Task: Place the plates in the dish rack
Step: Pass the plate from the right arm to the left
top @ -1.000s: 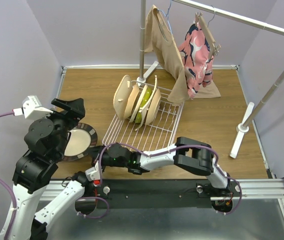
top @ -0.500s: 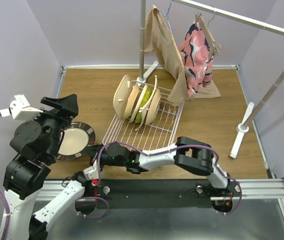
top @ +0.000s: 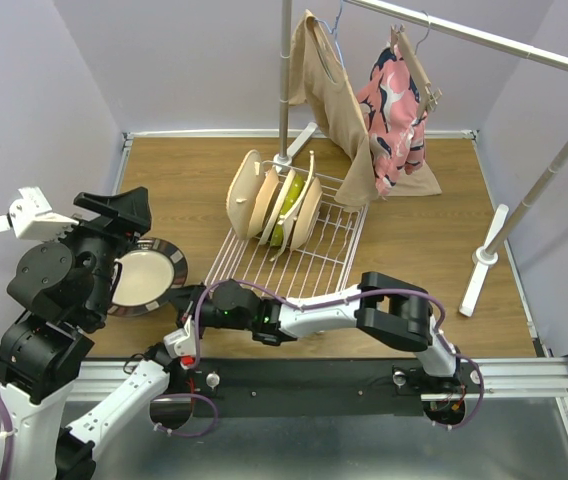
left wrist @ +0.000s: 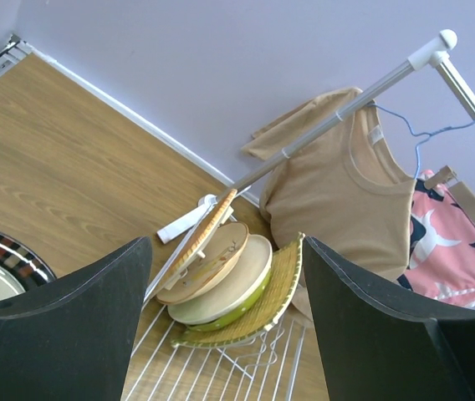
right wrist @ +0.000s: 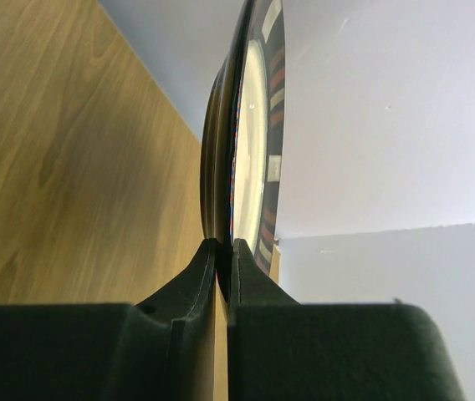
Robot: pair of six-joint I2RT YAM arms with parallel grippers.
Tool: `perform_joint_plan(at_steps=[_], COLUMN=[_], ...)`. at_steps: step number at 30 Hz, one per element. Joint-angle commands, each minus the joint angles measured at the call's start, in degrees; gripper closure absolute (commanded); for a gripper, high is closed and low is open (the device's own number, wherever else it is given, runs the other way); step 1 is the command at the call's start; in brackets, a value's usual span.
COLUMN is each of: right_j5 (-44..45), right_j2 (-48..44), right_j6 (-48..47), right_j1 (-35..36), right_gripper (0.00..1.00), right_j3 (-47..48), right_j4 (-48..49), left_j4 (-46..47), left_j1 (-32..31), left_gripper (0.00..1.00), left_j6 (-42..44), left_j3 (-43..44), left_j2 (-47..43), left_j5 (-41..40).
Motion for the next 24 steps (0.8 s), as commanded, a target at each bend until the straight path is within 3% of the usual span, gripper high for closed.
perform_joint_plan(at_steps=[1,15,24], right_j5=[-0.41,-0.23,-1.37], right_j2=[-5.33,-10.07,-14.02], right_j6=[-2.87,-4.63,-6.92], right_j1=[-0.34,-2.71,-5.87], right_gripper=[0.99,0.99,1.0], right_j3=[5.09,4.49,2.02], right_j4=[9.61,6.36,4.6], left_j4=[-2.64,-7.12,-4.14], left_j1=[0.22,0.22,0.22], left_gripper=[0.19,0.19,0.2], left_j6=[-1.24,1.21,17.81], left_j3=[-1.23,1.67,4.48], left_j2=[-1.71,-0.31,-2.85], left_j5=[-2.02,1.58,8.69])
